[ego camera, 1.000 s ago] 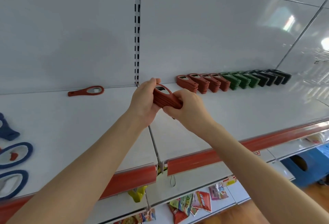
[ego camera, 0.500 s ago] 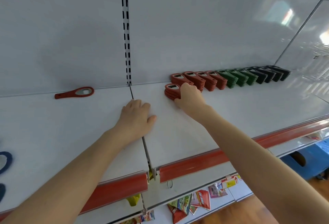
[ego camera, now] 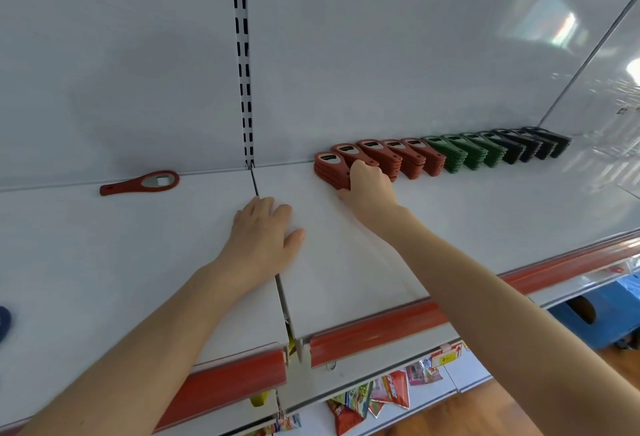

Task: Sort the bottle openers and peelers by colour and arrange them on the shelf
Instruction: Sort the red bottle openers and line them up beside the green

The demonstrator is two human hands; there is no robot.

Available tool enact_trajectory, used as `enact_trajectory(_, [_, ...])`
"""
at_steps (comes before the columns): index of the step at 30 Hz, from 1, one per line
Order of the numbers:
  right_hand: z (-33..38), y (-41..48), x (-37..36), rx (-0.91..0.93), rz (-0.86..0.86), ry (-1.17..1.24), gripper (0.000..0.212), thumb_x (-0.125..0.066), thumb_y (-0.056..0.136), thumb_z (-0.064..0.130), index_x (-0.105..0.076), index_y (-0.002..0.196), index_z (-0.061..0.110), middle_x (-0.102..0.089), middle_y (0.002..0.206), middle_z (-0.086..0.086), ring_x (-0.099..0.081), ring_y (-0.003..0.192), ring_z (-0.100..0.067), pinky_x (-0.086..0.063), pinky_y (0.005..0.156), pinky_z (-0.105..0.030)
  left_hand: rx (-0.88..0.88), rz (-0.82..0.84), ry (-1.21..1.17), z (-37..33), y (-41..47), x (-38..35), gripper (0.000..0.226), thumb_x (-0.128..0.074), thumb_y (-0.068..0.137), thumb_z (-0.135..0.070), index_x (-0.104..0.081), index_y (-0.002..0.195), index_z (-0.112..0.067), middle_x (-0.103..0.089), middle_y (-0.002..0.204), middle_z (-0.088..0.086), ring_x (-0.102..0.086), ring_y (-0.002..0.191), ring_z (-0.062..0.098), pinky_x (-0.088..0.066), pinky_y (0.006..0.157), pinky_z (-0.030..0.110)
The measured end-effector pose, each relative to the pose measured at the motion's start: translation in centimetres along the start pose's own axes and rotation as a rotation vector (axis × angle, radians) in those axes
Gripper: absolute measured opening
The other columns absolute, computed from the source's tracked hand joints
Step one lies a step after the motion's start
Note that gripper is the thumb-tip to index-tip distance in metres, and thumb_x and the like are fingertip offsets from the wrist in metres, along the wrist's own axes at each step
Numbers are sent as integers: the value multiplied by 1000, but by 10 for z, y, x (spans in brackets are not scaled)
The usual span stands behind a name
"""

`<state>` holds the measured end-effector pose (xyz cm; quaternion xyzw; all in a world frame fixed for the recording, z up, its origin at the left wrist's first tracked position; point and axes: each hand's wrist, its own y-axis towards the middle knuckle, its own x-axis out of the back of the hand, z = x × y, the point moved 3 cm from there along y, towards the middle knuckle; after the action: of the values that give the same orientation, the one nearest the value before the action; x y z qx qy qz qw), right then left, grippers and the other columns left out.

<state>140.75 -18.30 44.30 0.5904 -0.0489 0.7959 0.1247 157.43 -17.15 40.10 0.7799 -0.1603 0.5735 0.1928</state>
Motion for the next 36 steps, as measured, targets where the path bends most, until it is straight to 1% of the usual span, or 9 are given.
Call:
enact_trajectory(3, [4,6,0,1,-6,-21,7,-50,91,8,-45,96,7,-60,112,-20,-54,106,-36,-31,69,-29,3,7,0,-2,-2,2,103,3,54,-62,-45,128,-9,-39,134,12,-31,128,25,-25,107,34])
enact_trajectory(7, [10,15,-1,-7,-9,-46,16,-50,92,8,-52,106,2,-60,114,-19,-56,107,-34,-36,73,-31,5,-7,-3,0,-1,0,101,2,55,-62,-47,125,-9,-41,132,12,-32,127,26,-25,106,34])
enact_trajectory(11, [11,19,-1,-36,-9,-32,24,-51,92,8,-52,113,-3,-59,116,-18,-55,109,-34,-41,80,-33,-3,-19,6,1,1,-1,100,1,55,-62,-49,123,-8,-43,130,12,-34,126,27,-26,105,34])
enact_trajectory(18, [4,13,0,-25,-17,39,35,-54,89,17,-43,118,0,-58,114,-18,-53,107,-35,-32,69,-30,1,-18,15,0,0,0,101,3,54,-62,-46,126,-10,-40,132,10,-31,128,25,-23,107,33])
enact_trajectory(21, [2,10,2,48,-97,-10,34,-52,91,21,-46,119,2,-58,113,-17,-53,105,-35,-35,71,-33,0,-24,12,0,0,0,101,2,54,-62,-47,125,-10,-41,131,11,-31,128,25,-23,106,33])
enact_trajectory(26, [1,9,1,141,-169,-65,22,-44,96,19,-57,96,2,-63,101,-17,-55,95,-33,-29,66,-30,4,-9,3,0,0,0,102,2,54,-62,-47,126,-9,-40,133,12,-30,130,25,-22,107,33])
enact_trajectory(31, [-1,10,3,137,-173,-24,20,-44,96,17,-46,77,10,-64,95,-15,-50,81,-27,-27,63,-29,2,7,0,-1,0,2,92,-6,63,-62,-47,126,-9,-40,133,12,-30,129,25,-22,107,33])
enact_trajectory(33, [-1,10,4,135,-164,-22,19,-45,95,17,-52,81,7,-64,97,-15,-54,87,-30,-30,63,-29,8,22,-2,-1,-1,2,82,-14,70,-58,-45,128,-10,-38,134,12,-29,130,25,-21,108,33])
enact_trajectory(36, [1,8,4,120,-120,19,24,-51,92,19,-56,108,1,-62,108,-15,-55,100,-33,-42,73,-35,9,30,-21,-2,-2,3,67,-23,82,-52,-44,131,-10,-37,136,13,-27,132,25,-20,109,33])
